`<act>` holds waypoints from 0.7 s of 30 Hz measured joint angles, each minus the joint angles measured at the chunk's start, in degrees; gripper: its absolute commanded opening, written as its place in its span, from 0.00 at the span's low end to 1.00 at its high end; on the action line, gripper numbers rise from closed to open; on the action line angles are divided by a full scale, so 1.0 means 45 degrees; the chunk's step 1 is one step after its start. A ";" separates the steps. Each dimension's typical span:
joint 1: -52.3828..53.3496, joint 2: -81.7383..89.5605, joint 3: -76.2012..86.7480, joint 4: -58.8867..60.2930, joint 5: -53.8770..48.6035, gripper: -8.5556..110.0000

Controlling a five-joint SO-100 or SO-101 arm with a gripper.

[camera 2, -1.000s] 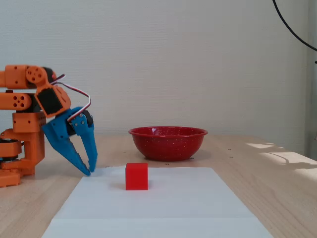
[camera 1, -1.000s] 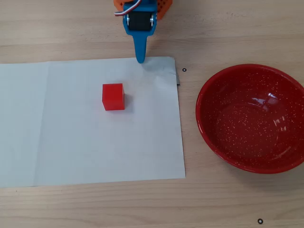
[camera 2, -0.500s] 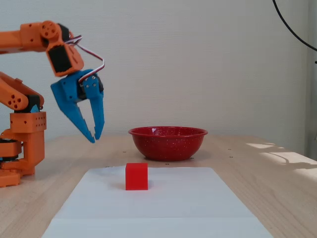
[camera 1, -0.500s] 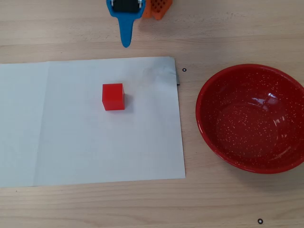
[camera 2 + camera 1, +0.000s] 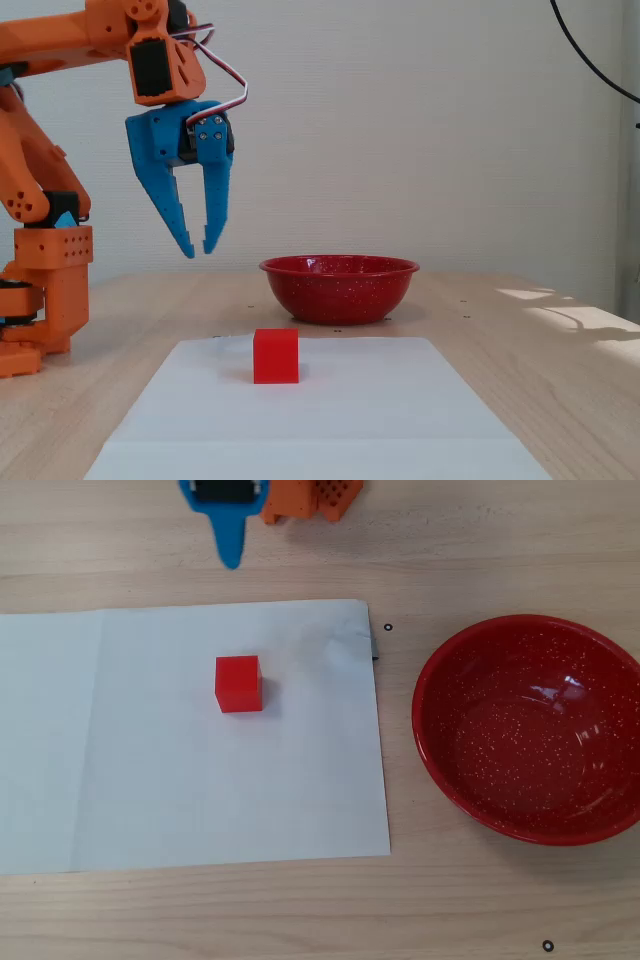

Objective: Grasp the red cube and put it in the red bowl

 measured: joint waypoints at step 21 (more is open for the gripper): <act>-0.0254 -0.4023 -0.1719 0.0059 0.0234 0.62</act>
